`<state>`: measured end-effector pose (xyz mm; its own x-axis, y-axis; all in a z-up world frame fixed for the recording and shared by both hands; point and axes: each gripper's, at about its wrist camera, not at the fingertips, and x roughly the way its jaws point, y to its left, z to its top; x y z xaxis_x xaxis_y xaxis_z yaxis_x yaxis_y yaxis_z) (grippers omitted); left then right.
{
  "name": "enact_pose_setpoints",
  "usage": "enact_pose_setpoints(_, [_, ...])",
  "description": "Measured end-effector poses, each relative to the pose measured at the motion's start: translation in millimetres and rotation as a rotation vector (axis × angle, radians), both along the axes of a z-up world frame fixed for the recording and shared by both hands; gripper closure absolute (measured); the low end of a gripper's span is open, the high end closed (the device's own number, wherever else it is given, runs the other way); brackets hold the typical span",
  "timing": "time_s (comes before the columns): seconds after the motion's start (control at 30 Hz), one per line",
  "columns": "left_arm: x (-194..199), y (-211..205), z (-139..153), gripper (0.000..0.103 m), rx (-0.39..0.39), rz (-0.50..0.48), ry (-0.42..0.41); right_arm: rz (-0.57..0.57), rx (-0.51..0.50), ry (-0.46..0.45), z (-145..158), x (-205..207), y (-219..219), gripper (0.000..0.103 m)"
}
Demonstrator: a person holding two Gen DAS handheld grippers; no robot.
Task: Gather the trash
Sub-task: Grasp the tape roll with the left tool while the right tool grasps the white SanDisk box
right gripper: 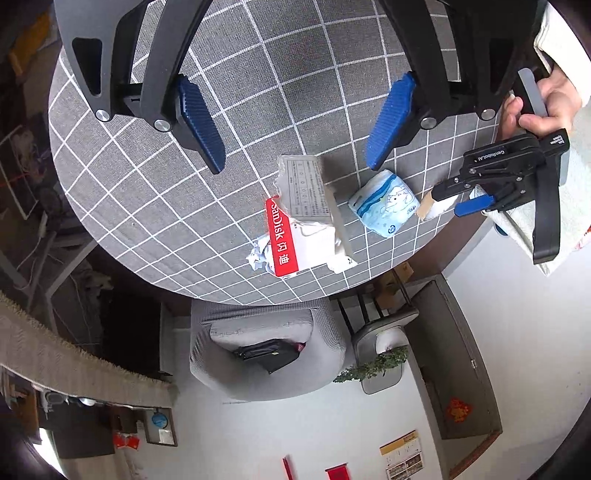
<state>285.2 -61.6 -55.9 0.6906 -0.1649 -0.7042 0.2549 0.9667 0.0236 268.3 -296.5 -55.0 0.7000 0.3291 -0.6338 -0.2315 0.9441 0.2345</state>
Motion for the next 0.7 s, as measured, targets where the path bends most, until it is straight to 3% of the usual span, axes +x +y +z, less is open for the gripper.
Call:
enact_pose_setpoints(0.1, [6, 0, -5, 0.036, -0.009, -0.004, 0.021, -0.009, 0.024, 0.009, -5, 6, -4, 0.023])
enact_pose_setpoints(0.13, [8, 0, -7, 0.045, -0.008, -0.009, 0.034, -0.007, 0.030, 0.007, -8, 8, -4, 0.023])
enact_pose_setpoints(0.2, [10, 1, -7, 0.054, -0.021, -0.016, 0.043, -0.013, 0.034, 0.046, -15, 17, -5, 0.023])
enact_pose_setpoints(0.27, [13, 0, -6, 0.066, -0.030, -0.017, 0.045, -0.005, 0.095, 0.035, -14, 18, -8, 0.023])
enact_pose_setpoints(0.67, [-3, 9, 2, 0.068, -0.063, -0.026, 0.031, -0.040, 0.079, 0.026, -8, 31, 3, 0.023])
enact_pose_setpoints(0.7, [-6, 10, 2, 0.068, -0.060, -0.030, 0.028, -0.045, 0.081, 0.028, -8, 33, 3, 0.027])
